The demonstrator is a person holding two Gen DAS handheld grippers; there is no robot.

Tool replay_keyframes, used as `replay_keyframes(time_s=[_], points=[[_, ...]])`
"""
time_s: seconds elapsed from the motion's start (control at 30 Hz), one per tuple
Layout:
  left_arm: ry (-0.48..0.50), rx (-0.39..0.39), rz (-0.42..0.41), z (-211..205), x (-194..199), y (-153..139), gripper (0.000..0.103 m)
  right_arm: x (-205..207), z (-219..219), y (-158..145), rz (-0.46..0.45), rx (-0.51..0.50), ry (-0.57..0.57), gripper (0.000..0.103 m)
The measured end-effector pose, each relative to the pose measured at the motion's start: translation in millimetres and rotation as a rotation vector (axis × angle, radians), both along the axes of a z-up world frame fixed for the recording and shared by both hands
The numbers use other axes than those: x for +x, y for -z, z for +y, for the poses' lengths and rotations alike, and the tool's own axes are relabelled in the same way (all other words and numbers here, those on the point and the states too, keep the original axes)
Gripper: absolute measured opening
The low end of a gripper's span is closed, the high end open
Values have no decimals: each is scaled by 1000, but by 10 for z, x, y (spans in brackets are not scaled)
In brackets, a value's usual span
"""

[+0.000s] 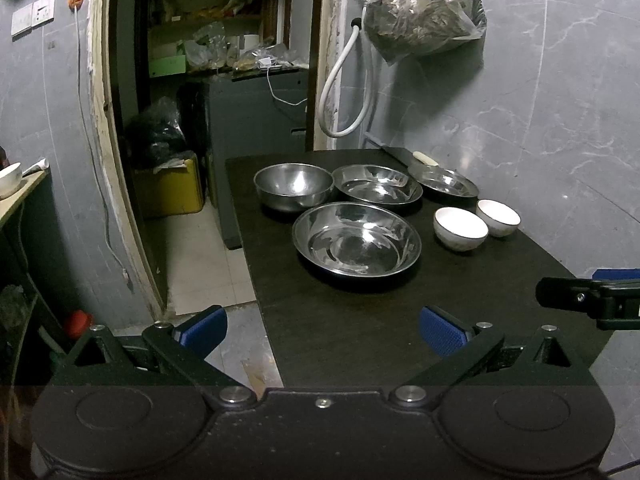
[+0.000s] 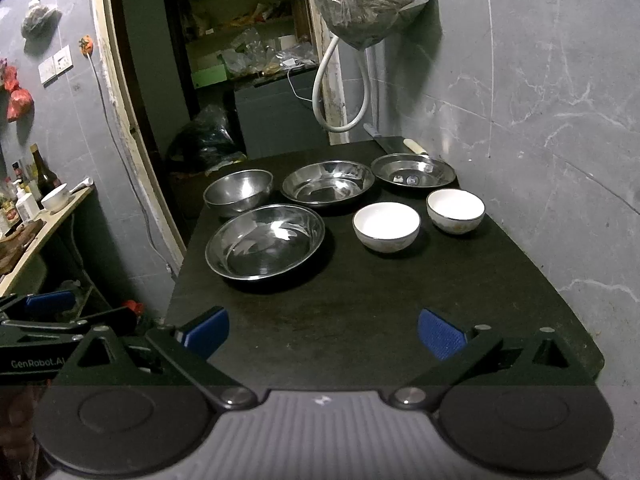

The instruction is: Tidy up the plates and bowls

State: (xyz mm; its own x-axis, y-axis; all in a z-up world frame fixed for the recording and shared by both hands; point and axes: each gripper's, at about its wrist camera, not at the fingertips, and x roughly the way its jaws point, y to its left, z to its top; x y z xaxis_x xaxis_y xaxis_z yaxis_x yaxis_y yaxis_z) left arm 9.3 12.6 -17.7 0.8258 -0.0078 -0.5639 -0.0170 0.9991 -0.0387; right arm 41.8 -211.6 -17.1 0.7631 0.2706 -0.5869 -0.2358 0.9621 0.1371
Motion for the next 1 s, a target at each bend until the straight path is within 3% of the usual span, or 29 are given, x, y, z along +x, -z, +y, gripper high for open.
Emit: replay_keyframes(time_s=[0.6, 1.0], points=[[10, -5, 24, -32, 85, -28, 102, 80, -5, 20, 21, -9, 14, 103], [-27, -58, 102, -37, 358, 68, 102, 295, -32, 63, 40, -17, -39, 103]])
